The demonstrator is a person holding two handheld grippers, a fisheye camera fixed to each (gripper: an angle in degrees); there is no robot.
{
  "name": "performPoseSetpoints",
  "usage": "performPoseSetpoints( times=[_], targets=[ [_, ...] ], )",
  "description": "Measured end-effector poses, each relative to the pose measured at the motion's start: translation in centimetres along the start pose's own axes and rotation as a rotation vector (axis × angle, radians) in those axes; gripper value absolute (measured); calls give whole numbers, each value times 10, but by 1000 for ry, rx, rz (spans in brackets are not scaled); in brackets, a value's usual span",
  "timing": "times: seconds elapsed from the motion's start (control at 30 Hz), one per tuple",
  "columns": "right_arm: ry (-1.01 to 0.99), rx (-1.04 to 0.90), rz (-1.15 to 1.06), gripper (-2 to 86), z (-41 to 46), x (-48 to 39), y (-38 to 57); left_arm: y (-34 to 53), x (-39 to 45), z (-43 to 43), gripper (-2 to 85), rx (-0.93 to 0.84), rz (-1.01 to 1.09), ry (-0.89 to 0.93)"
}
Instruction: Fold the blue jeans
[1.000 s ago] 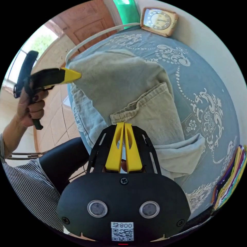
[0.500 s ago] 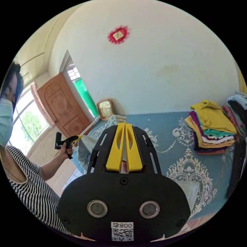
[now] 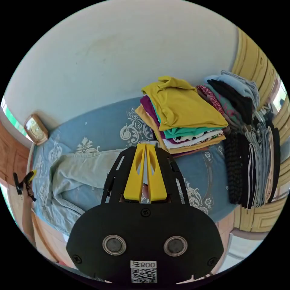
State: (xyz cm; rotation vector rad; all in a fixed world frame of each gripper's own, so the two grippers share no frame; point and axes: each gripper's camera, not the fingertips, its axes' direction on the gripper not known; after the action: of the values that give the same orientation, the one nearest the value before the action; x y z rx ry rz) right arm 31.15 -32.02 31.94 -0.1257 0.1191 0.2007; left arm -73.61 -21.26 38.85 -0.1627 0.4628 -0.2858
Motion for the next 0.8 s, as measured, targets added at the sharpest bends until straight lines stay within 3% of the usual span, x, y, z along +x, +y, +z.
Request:
performPoseSetpoints(
  times=[0.13, 0.2, 0.47, 0.57, 0.67, 0.8],
  targets=[
    [-137, -21, -133, 0, 21, -33, 30, 52, -9, -23, 85, -52, 43, -73],
    [-235, -89, -259, 5, 42, -71, 52, 83, 1, -12, 98, -180, 130, -188],
    [-401, -218, -430, 54, 90, -181, 77, 93, 29, 48, 79, -381, 342, -490],
    [-389, -231, -488, 54, 96, -199, 81, 78, 32, 26, 40, -287, 351, -509],
    [-361, -206, -521, 48, 97, -206, 79, 39, 25, -31, 24, -53, 314, -596],
    [-339, -210, -527, 49, 108, -216, 62, -26, -39, -100, 22, 202, -45, -544]
  ],
)
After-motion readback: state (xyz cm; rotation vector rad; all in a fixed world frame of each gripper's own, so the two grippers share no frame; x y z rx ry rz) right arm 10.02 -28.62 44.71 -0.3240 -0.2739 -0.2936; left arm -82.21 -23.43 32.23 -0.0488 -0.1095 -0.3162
